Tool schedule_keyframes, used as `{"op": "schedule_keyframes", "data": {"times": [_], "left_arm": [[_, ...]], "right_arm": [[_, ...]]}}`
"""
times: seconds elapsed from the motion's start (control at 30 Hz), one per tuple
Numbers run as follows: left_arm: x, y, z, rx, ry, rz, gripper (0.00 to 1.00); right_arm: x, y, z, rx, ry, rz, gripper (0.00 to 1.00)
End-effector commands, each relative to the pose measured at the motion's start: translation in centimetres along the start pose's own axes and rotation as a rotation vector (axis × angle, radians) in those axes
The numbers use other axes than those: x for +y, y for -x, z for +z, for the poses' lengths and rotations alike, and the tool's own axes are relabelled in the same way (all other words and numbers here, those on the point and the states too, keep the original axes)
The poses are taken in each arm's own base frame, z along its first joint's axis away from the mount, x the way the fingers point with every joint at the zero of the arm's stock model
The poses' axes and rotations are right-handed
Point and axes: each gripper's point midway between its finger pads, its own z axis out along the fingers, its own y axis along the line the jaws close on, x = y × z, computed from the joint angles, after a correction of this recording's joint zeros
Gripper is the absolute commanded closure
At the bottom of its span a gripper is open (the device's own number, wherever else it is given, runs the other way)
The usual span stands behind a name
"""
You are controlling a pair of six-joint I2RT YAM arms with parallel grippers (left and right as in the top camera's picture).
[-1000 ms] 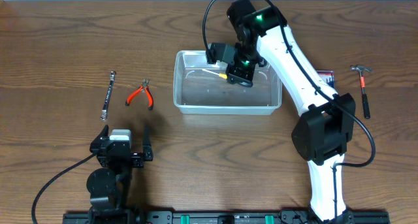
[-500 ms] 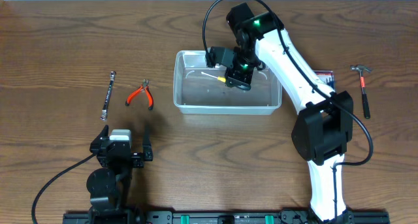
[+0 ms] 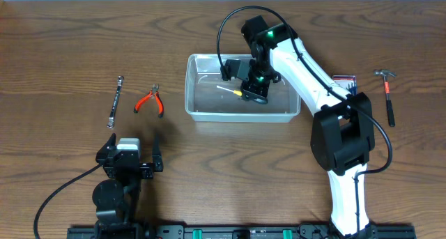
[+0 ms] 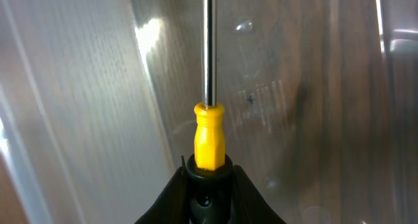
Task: Pack container
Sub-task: 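Lower the screwdriver into the container and open the right gripper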
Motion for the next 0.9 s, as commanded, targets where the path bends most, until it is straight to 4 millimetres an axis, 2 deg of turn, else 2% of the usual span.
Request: {"op": "schedule_keyframes", "data": {"times": [0.0,0.4,0.87], "left_arm": [[0.1,-1.3,0.3,0.028,0.009,-0.004,0.02],[0.1,-1.3,0.3,0.028,0.009,-0.004,0.02],[0.1,-1.3,0.3,0.028,0.009,-0.004,0.02]], "right_arm": [[0.0,-0.2,1.0,0.010,0.016,0.011,0.99],[-0.7,-1.6,4.2,0.053,0.062,0.068,0.99],[-1.0,-1.5,4.4,0.048,0.055,0.082,0.96]]}}
